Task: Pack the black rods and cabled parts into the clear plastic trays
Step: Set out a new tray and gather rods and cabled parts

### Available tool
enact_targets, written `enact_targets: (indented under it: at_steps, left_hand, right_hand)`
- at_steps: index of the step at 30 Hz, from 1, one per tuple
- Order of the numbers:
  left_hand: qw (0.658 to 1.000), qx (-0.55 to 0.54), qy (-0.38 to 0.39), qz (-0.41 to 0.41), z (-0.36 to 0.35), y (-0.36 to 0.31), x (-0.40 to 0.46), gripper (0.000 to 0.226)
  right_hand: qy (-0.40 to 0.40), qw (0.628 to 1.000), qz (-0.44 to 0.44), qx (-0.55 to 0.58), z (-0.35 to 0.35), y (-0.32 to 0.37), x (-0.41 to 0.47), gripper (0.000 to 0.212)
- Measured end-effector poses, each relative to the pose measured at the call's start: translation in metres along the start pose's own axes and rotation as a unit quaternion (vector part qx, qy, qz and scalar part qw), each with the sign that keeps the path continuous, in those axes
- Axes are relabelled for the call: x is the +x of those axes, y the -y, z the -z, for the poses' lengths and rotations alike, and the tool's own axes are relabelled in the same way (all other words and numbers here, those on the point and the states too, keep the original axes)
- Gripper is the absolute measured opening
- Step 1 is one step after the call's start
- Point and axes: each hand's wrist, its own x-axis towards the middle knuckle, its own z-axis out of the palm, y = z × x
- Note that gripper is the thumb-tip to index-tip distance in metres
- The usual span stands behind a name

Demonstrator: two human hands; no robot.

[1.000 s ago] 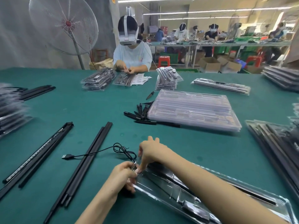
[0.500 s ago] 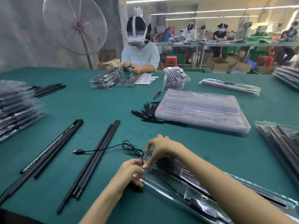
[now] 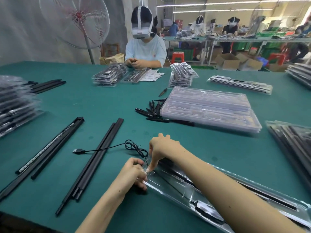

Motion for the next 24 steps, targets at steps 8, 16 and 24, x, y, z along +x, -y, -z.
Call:
enact_targets:
  at_steps: [8,16,24]
  left_hand:
    - [0.999,0.017,-0.027,-0.004,-0.004,0.003,0.002,0.048]
    - [0.997,0.047,-0.042,-0.050,-0.007,0.003,-0.006,0.030]
    - [0.992,0.090,-0.031,-0.088,-0.001,0.002,-0.017,0.015]
  right_hand:
    - [-0.013,0.999,-0.036,0.031,-0.008,0.003,0.008,0.067]
    - [-0.030,0.968,0.116,0.222,-0.018,-0.046,-0.007,0.072]
    - [-0.116,0.992,0.018,0.046,-0.014,-0.148,-0.042,0.049]
